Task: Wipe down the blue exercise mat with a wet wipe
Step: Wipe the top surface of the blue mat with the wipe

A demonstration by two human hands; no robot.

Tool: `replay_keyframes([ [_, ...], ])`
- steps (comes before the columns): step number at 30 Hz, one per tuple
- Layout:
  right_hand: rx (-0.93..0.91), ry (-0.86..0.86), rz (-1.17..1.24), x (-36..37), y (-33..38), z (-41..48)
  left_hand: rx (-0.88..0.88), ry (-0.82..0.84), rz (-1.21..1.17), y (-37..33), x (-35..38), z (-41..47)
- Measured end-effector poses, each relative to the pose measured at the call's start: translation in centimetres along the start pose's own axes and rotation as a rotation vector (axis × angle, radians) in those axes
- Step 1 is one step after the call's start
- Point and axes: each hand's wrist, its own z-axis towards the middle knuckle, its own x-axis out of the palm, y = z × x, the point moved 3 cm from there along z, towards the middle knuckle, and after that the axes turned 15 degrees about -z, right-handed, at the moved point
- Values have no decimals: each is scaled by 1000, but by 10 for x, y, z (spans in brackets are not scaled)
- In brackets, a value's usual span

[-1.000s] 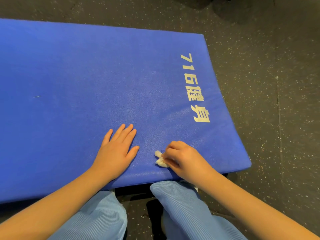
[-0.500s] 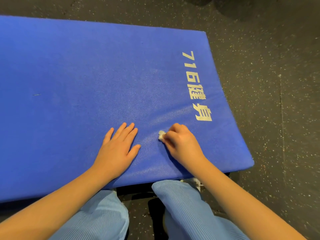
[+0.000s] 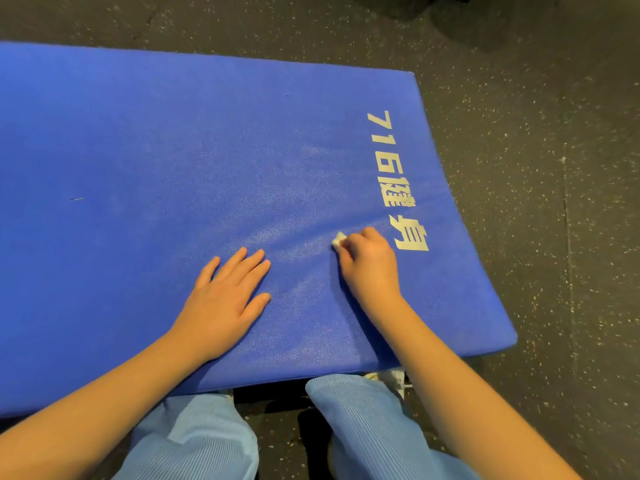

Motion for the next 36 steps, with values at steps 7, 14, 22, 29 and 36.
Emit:
replay_keyframes([
  [7, -377, 204, -13, -3, 8, -15, 33, -24, 38, 4, 3, -1],
  [14, -100, 13, 16, 16, 5, 8, 39, -38, 54, 5, 5, 1],
  [22, -24, 56, -14, 21, -28, 61, -50, -44, -31, 13, -6, 36],
  [29, -375, 203, 83, 20, 6, 28, -28, -72, 53, 16, -2, 41],
  [36, 107, -16, -18, 35, -25, 88, -37, -47, 80, 14, -2, 41],
])
